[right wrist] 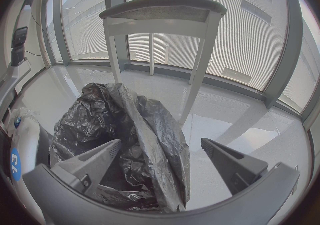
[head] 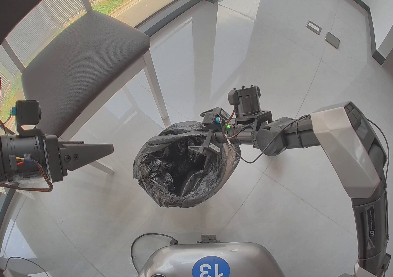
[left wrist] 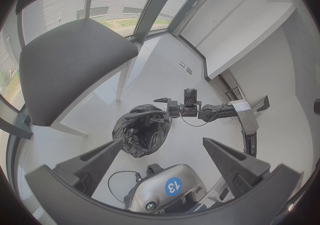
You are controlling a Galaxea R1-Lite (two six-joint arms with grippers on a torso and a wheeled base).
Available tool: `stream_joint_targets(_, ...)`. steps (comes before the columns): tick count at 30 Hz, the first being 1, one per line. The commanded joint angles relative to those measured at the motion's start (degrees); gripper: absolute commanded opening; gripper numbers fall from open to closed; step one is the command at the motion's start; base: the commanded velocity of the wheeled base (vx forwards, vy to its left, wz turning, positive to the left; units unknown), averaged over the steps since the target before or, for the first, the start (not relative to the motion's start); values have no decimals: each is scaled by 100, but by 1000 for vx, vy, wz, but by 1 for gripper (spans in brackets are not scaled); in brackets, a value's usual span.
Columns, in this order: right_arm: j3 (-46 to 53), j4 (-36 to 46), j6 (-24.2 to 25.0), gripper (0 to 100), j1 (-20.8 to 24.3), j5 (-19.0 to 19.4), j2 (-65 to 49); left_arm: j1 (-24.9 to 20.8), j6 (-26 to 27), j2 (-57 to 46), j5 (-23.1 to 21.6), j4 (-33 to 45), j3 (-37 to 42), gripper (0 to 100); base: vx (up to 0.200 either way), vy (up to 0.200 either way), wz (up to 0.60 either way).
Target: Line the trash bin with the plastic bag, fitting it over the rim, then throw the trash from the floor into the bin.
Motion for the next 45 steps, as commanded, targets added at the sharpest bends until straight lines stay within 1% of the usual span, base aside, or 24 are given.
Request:
stream_joint_targets(1,-60,-3,-9,0,-24,8,115,-2,1,45,1,-38,0,100,0,0,0)
stream_joint_targets(14,-297,-3,0,0,-24,-1,185,-2,-8,36,1,-64,17,100,0,0,0)
stream_joint_targets(16,-420,6,0,0,-24,-1,176,-2,-8,27,1,-73,26,100,0,0,0)
stream_joint_targets(19,-868,137,17,0,-85,-1,203,-2,1,10,1,-64,79,100,0,0,0)
stream_joint_targets(22,-1253,357,35,0,-129,-124,299,-2,1,-17,1,-64,96,100,0,0,0)
stream_joint_targets(36,-1253,928,52,0,-208,-141,1002,-2,1,-96,1,-64,184,100,0,0,0)
stream_joint_targets(45,-1253,1183,35,0,-208,-150,985,-2,1,-175,1,-64,281,100,0,0,0)
